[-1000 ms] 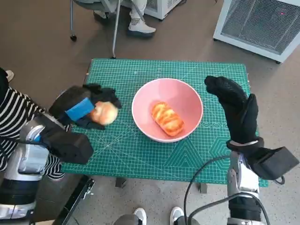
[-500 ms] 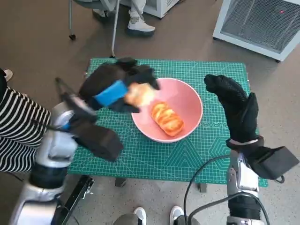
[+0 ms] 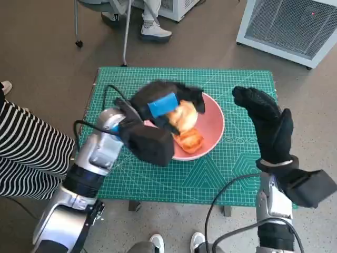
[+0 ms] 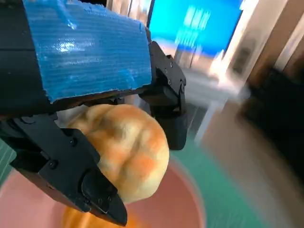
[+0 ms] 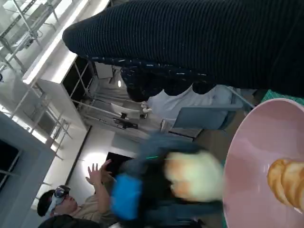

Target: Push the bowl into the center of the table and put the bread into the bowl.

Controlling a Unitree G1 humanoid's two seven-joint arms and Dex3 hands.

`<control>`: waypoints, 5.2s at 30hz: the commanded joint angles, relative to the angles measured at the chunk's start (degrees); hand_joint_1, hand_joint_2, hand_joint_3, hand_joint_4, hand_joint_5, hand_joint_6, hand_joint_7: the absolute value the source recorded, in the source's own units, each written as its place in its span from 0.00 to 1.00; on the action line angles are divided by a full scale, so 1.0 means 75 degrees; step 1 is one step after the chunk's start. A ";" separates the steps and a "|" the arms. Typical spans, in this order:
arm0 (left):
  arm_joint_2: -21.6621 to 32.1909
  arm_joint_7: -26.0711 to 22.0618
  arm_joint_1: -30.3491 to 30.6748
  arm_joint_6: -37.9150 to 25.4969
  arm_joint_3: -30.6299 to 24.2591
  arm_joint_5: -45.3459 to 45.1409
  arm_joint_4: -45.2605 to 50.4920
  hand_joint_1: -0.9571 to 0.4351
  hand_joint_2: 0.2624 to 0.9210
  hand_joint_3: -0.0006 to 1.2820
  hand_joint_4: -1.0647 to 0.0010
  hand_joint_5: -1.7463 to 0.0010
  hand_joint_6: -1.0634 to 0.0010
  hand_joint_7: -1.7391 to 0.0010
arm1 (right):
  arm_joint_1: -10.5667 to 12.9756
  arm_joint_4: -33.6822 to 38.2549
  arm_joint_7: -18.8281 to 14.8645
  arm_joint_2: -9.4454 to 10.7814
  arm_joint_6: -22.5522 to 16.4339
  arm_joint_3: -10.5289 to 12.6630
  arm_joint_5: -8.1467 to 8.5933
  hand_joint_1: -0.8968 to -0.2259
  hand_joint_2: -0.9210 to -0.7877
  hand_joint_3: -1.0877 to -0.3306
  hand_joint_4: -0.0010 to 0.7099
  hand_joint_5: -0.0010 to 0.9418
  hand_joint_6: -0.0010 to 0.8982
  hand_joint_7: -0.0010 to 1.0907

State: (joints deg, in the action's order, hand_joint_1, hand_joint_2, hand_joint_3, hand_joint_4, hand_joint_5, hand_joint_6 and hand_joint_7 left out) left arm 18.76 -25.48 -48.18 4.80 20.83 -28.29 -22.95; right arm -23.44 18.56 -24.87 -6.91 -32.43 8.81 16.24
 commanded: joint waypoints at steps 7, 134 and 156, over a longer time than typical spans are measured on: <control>0.0059 -0.1020 -0.0225 -0.1281 0.0455 -0.0514 0.0384 0.68 0.69 0.08 0.90 0.99 0.77 0.97 | 0.0314 -0.0084 -0.0041 -0.0127 0.0042 0.0117 0.0162 0.14 0.00 0.43 0.37 0.01 0.00 0.51; -0.2127 -0.0119 0.2117 0.3723 -0.3292 0.6052 0.0563 0.18 1.00 0.34 0.86 0.98 1.00 0.75 | -0.0476 -0.1583 0.1459 -0.0384 0.1212 -0.0137 -0.0823 0.10 0.00 0.49 0.31 0.01 0.08 0.51; -0.2145 -0.0204 0.2165 0.3476 -0.3303 0.6239 0.0655 0.18 1.00 0.33 0.86 0.98 1.00 0.75 | -0.0468 -0.1561 0.1423 -0.0372 0.1250 -0.0153 -0.0770 0.10 0.00 0.49 0.32 0.01 0.09 0.50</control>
State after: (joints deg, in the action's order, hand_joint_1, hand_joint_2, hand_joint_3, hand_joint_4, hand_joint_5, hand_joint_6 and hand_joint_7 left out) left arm 2.38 -26.83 -32.34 31.29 -3.78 18.34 -18.99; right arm -28.11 6.47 -14.28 -9.21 -24.07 7.65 10.80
